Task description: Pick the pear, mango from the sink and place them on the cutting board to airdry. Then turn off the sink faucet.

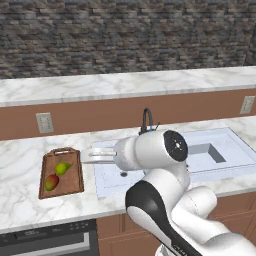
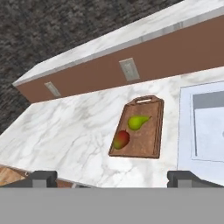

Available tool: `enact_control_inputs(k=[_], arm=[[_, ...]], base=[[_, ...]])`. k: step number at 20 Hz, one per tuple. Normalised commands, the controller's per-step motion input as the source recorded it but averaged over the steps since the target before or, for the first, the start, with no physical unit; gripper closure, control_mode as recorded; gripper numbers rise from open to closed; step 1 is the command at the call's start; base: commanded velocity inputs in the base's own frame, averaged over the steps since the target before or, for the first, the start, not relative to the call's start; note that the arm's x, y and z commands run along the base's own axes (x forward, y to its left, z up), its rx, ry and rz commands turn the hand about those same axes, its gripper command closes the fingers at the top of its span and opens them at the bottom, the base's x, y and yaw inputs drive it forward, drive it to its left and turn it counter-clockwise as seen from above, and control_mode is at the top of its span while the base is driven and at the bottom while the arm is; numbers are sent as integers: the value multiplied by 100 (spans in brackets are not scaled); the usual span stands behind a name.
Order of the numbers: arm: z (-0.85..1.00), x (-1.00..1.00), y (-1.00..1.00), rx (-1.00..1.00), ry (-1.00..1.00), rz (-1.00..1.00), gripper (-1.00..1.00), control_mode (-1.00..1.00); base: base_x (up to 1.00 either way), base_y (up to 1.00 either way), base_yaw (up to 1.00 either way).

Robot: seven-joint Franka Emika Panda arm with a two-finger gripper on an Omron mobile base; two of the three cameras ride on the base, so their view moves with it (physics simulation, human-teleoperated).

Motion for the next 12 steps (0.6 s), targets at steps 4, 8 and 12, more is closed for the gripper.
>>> enact_control_inputs(k=[4, 8, 12], arm=[[49, -30, -51, 8, 6, 0, -100, -100], [54, -36, -41, 4, 7, -1, -100, -100], [59, -45, -32, 0, 4, -2, -100, -100]], base=[[0, 0, 0], [0, 0, 0], [0, 0, 0]])
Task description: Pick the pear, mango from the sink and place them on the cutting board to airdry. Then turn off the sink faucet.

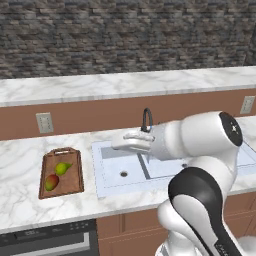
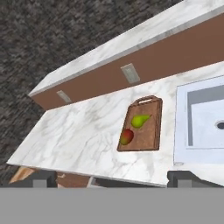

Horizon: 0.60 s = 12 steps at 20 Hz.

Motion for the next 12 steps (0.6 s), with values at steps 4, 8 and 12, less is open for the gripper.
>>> enact_control_inputs(k=[4, 8, 12], arm=[[57, -45, -32, 0, 7, -4, -100, -100], [42, -44, -42, 0, 7, -2, -100, -100], [4, -29, -59, -1, 0, 0, -100, -100]], base=[[0, 0, 0], [0, 0, 0], [0, 0, 0]])
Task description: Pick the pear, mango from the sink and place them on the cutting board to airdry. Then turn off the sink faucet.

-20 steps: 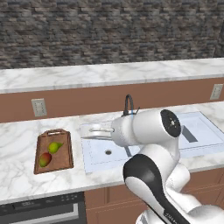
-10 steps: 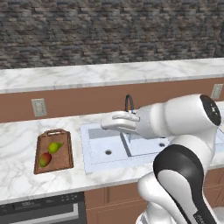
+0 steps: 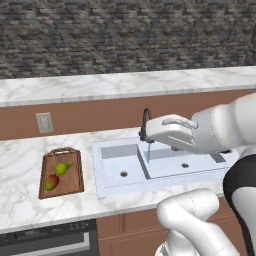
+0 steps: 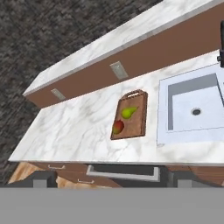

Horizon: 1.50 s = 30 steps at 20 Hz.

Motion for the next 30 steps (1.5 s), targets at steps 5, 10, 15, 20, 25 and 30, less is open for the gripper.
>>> enact_control_inputs(k=[5, 10, 15, 20, 25, 30], arm=[[-9, -33, -69, 2, 0, 0, -100, -100], [-18, -29, -13, 2, 0, -1, -100, -100], [-7, -25, -7, 0, -2, 1, -100, -100], [0, -21, -15, -10, -6, 8, -100, -100], [0, -19, -18, -8, 0, 10, -100, -100], [0, -20, -18, -5, -2, 10, -100, -100]], base=[[0, 0, 0], [0, 0, 0], [0, 0, 0], [0, 0, 0], [0, 0, 0], [0, 0, 0]])
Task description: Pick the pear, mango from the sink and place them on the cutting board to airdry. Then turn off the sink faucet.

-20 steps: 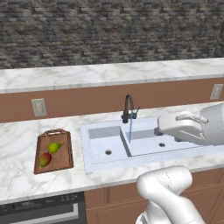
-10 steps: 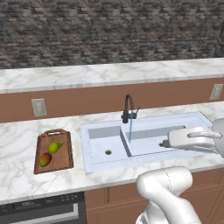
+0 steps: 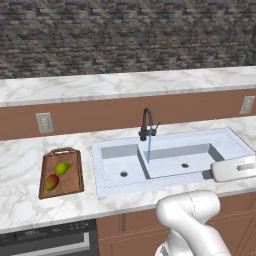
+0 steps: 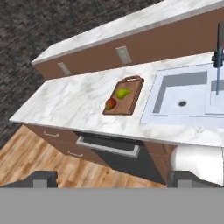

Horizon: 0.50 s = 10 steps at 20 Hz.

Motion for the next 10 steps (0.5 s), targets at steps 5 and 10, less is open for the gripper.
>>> enact_control_inputs(k=[5, 10], arm=[[0, -32, -24, -6, -8, 7, -100, -100], [0, -28, -23, -1, -15, 5, -100, -100]], base=[[0, 0, 0], [0, 0, 0]])
